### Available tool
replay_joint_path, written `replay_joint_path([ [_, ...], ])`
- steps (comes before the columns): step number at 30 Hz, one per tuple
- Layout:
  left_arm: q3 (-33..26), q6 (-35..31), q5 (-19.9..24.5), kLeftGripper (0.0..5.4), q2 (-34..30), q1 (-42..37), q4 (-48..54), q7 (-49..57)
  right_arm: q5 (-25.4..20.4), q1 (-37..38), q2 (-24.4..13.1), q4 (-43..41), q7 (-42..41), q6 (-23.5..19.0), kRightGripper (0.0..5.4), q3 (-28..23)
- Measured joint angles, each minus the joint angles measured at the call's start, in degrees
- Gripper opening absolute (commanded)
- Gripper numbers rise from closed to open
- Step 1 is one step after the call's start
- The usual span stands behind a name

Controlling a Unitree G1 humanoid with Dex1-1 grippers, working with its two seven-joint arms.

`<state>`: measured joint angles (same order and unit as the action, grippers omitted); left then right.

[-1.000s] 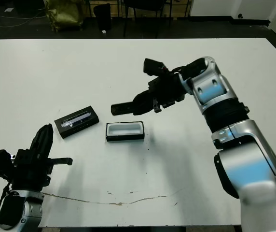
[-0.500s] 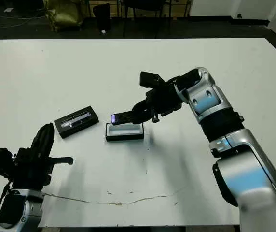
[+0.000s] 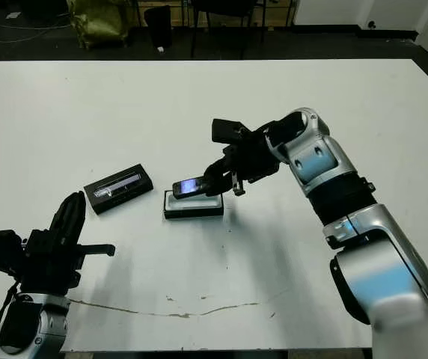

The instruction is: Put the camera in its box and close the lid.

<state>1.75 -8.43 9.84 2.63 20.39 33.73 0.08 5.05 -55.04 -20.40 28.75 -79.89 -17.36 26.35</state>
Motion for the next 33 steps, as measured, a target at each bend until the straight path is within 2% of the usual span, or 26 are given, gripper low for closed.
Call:
replay_joint_path([
  [18, 0.1, 0.0, 0.3, 0.0, 0.0, 0.1, 0.0, 0.0, 1.3, 0.0, 1.4, 0.2, 1.2, -3.6, 0.4, 2.4],
  [33, 0.2, 0.1, 0.1, 0.0, 0.0, 0.5, 0.0, 0.0, 1.3, 0.0, 2.4, 0.7, 1.5, -2.9, 0.4, 2.6],
])
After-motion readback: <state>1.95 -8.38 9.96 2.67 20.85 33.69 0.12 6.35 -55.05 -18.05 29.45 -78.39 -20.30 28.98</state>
